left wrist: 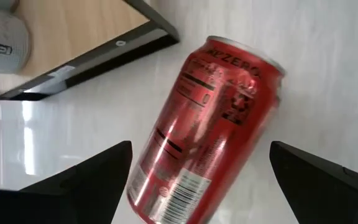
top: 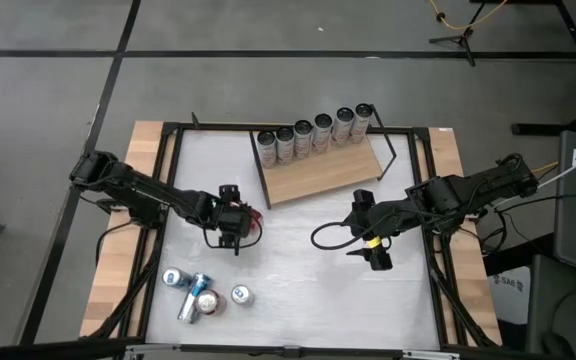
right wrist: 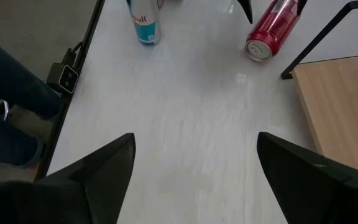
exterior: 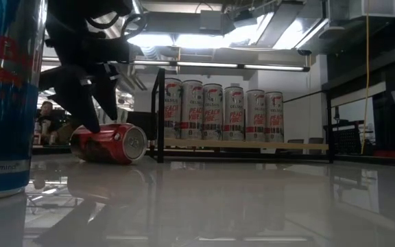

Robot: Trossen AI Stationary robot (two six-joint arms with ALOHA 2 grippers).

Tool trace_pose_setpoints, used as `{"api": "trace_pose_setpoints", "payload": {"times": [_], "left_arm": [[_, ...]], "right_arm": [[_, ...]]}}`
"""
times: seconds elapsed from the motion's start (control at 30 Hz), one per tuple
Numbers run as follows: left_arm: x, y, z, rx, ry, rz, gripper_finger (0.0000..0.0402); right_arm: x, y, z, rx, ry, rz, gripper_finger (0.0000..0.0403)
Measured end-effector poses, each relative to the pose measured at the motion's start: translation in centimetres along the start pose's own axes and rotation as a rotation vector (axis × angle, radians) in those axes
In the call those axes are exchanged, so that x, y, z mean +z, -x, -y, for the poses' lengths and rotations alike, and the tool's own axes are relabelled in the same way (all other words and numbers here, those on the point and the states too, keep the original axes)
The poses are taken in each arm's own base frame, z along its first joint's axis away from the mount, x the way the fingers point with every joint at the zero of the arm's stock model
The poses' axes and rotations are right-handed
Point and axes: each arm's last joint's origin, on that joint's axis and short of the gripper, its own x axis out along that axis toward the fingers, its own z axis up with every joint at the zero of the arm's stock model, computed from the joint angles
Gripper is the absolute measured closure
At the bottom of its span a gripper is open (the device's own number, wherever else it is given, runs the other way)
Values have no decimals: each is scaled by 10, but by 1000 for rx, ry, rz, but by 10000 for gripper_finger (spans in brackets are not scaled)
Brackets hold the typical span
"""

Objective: Place canned beverage on shelf
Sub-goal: Put the red black soda can on the shelf

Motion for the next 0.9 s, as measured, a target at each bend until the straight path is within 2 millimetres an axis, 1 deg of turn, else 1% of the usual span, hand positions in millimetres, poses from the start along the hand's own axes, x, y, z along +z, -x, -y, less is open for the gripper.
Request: {"api": "trace_pose_setpoints", "payload": {"times": [0.2,0.5,0.77,0.9], "left_arm": [[1,-9,-12,-127,-23,-45,28],[2,-29,-23,-168,-93,-95,28],[1,-45,-18,-218,-155,-150,30],[1,-46,-13,-240,-172,-156,50]], "right_arm": [[0,0,0,0,0,0,72],[1,0,0,1,0,7,72],[1,0,0,2,-1,13,72],[2,0,0,3,-1,16,72]]}}
